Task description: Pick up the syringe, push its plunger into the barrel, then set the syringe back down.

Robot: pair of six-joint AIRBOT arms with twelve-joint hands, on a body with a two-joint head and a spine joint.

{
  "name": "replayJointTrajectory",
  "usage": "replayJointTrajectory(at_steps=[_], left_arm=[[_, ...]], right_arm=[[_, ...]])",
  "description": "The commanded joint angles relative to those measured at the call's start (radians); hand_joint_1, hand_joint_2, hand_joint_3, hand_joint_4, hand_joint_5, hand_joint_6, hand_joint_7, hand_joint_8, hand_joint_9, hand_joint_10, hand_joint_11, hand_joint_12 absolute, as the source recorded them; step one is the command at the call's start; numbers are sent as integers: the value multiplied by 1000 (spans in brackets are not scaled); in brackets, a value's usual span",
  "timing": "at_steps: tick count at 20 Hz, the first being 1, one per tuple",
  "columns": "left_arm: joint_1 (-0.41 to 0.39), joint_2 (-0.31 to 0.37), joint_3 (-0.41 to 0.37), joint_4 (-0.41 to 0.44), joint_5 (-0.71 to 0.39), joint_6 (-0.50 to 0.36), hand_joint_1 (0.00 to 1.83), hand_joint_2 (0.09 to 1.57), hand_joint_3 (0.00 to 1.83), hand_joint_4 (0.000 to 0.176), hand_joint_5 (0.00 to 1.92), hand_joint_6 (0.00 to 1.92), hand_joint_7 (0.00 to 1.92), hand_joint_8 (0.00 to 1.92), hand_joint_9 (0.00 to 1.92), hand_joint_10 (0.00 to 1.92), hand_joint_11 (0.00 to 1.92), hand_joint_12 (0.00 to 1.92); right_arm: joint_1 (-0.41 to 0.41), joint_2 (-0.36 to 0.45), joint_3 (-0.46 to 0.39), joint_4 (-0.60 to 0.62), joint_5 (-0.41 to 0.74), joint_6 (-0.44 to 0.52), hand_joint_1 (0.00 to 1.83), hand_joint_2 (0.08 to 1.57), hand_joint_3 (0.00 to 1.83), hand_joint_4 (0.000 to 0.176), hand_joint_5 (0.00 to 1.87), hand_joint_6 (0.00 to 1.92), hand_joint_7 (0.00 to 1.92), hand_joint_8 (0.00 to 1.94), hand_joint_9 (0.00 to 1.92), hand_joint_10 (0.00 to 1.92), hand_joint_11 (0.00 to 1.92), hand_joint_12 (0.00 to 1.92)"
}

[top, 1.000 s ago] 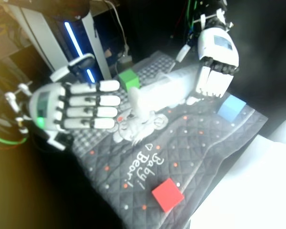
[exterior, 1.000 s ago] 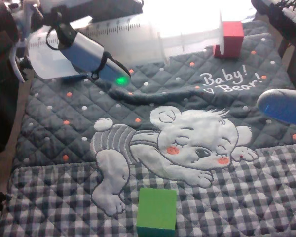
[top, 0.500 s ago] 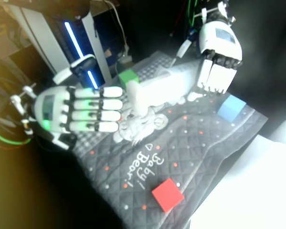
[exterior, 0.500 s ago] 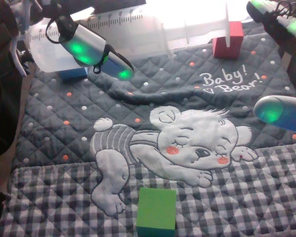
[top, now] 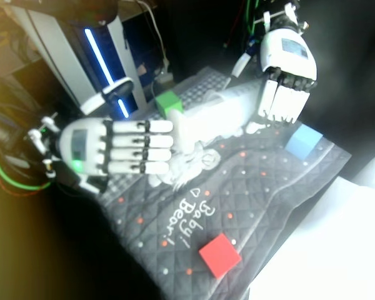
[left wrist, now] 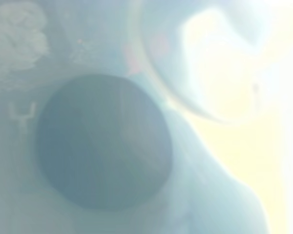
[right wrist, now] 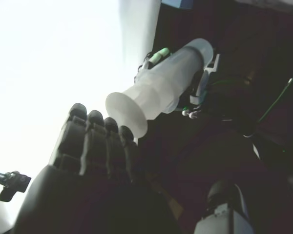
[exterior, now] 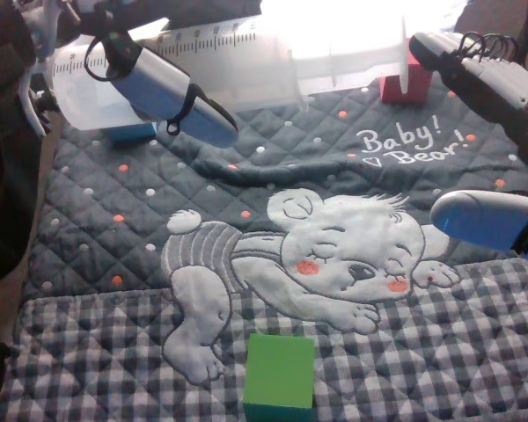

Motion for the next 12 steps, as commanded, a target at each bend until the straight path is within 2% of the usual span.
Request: replayJointTrajectory(at_steps=[1,4,6,9,12], left_arm=[[-20,-6,-2,-35,-97,-7,1624,1087,0,0,1317,1921,1497,1921,1587,1921,1623,1921],[-19,-10,-2,-27,-94,-7,1642,1082,0,0,1285,1921,1491,1921,1583,1921,1621,1921],[-20,-13,-2,-21,-92,-8,1590,1101,2,0,1277,1921,1472,1921,1554,1921,1580,1921],[-21,-17,-2,-16,-94,-11,1646,1090,0,0,1246,1921,1474,1921,1566,1921,1605,1921],[-29,-20,-2,-10,-94,-11,1611,1103,3,0,1294,1921,1505,1921,1589,1921,1614,1921]], right_arm=[[16,1,5,-2,113,9,0,806,0,0,24,4,0,0,0,0,0,0],[28,-8,9,-15,101,9,0,849,15,0,33,6,0,0,0,0,0,0],[33,-11,11,-21,95,11,0,865,20,0,32,5,0,0,0,0,0,0],[46,-21,16,-36,79,16,0,911,28,0,37,5,1,0,0,0,0,0],[50,-27,19,-45,67,20,0,925,30,0,44,7,3,1,0,0,0,0]])
